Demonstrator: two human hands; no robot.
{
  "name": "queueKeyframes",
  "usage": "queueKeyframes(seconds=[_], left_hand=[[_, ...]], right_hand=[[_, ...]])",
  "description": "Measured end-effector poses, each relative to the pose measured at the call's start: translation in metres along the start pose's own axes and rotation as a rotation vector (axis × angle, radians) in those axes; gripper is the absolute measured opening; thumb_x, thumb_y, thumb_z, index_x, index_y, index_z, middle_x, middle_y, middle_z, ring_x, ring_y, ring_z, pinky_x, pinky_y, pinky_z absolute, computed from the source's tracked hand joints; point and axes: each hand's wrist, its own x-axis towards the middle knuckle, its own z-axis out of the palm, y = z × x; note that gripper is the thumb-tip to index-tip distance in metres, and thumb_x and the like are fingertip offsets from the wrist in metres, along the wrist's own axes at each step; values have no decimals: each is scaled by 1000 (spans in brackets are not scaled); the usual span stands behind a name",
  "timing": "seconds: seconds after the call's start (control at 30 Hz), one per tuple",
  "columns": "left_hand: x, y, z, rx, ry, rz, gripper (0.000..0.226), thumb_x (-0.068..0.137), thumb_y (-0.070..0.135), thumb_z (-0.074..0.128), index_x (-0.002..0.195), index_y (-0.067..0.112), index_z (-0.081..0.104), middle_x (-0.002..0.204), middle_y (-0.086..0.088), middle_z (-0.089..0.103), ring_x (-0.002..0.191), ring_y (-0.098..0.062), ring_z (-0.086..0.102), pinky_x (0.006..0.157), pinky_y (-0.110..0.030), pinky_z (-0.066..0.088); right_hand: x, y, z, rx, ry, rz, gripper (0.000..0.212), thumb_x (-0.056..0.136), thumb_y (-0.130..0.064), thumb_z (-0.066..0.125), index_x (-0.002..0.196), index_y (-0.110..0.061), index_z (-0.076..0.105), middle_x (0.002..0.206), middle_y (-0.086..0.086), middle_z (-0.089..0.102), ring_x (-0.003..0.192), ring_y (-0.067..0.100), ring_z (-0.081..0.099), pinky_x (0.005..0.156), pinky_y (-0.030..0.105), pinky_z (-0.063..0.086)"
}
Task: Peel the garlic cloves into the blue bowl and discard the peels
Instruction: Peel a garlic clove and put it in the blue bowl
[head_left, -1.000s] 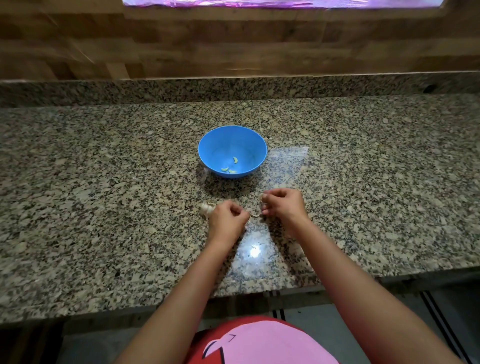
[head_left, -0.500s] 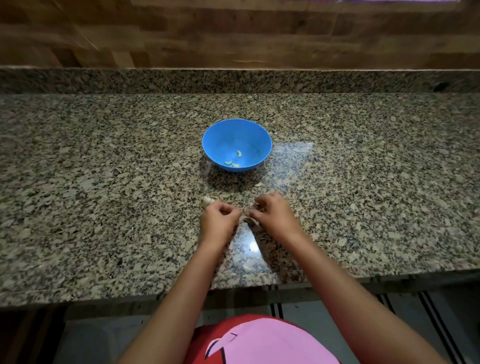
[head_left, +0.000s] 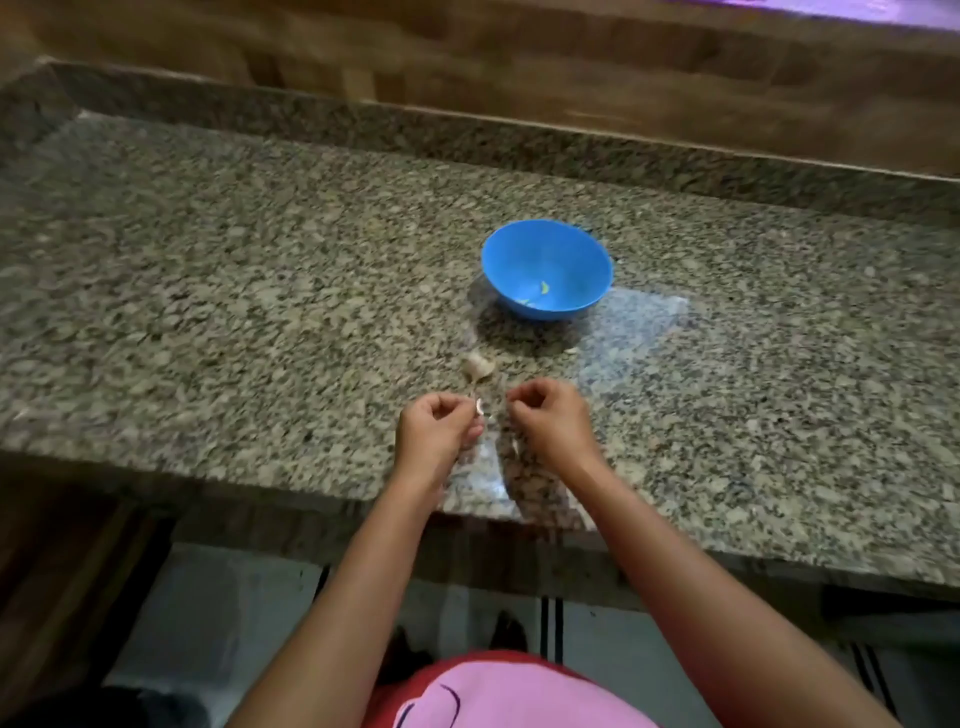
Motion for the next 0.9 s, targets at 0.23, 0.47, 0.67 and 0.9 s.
queueKeyframes(seconds=[0.23, 0.47, 0.67, 0.9], left_hand=[[-54, -11, -148, -465, 265, -32, 19, 92, -3, 51, 74, 4, 52, 70, -10, 57, 53, -9, 62, 53, -14, 53], [-138, -58, -342, -590, 610, -21, 15, 91, -2, 53, 76, 3, 53, 65, -8, 59, 47, -3, 61, 53, -14, 52], [-201, -107, -467, -682, 873, -77, 22, 94, 0, 48, 73, 4, 50, 64, -7, 56, 53, -8, 60, 59, -17, 53], [-229, -156, -552, -808, 1038, -232, 20, 92, -5, 51, 72, 1, 51, 70, -14, 53, 64, -18, 54, 91, -35, 47]], right_hand=[[-62, -74, 109, 419, -374, 135, 30, 82, 14, 52, 65, -9, 60, 57, 5, 55, 41, 5, 47, 43, 14, 38], [-180, -141, 283, 374, -805, 149, 19, 85, 6, 58, 73, -7, 63, 64, 6, 58, 56, 10, 53, 56, 20, 47], [-270, -185, 402, 240, -1077, 149, 22, 87, 8, 58, 70, -6, 62, 57, 3, 59, 57, 12, 55, 49, 16, 48], [-326, -206, 497, 7, -1216, 134, 11, 85, 12, 56, 92, 19, 61, 67, 11, 54, 57, 17, 51, 46, 17, 46]])
